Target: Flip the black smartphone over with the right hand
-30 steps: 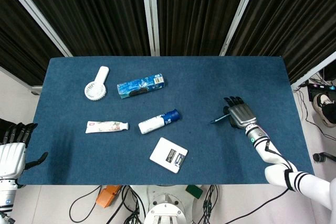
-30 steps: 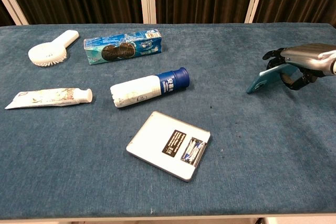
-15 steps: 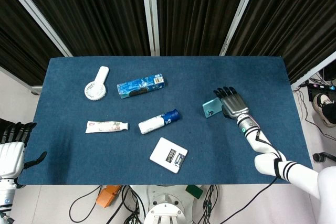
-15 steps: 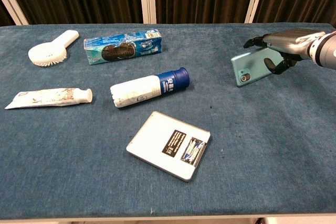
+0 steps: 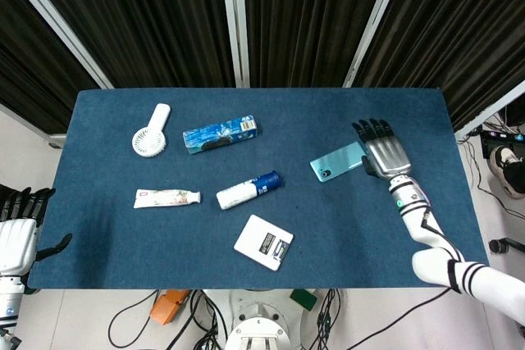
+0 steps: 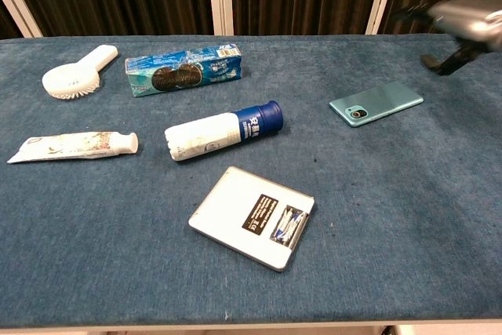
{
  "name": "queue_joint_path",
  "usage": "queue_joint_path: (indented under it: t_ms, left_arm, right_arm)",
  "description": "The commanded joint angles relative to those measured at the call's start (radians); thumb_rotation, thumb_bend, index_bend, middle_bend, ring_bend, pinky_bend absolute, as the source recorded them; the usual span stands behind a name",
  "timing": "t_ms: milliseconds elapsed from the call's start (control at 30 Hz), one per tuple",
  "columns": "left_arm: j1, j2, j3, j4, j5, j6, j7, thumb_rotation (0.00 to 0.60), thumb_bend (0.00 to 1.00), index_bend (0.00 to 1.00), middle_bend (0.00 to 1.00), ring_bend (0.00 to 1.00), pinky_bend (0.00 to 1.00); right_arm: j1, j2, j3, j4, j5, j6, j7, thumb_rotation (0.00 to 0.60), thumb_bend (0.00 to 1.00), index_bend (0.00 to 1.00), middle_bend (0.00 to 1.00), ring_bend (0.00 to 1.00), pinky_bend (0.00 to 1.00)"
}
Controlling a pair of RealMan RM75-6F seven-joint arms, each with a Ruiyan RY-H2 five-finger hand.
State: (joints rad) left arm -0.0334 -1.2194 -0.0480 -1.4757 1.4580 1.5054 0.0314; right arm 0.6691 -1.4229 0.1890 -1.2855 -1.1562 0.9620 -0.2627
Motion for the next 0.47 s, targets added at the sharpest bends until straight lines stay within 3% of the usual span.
queue_joint_path:
  t_ms: [33,300,467]
  left_arm:
    - [-0.003,0.001,-0.001,-0.001,0.004,0.0,0.001,0.6,0.21,0.12,0.11,0.05,0.0]
    - [-0.001,0.007,-0.002,-0.017,0.018,0.02,0.009,0.6,0.21,0.12,0.11,0.05,0.0]
    - [-0.004,0.009,-0.002,-0.024,0.022,0.022,0.014,0.6,0.21,0.12,0.11,0.05,0.0]
  right_arm:
    - [-0.16,0.154,-0.025,-0.197,-0.044,0.218,0.012,0.6,0.31,0.0,0.1,0.0,0.11]
    - [-0.379,0.324,-0.122,-0.373,-0.162,0.452,0.12,0.6,0.26,0.0,0.05,0.0,0.07]
    - [-0.432,0.372,-0.156,-0.393,-0.204,0.469,0.183,0.6,0.26,0.0,0.05,0.0,0.06]
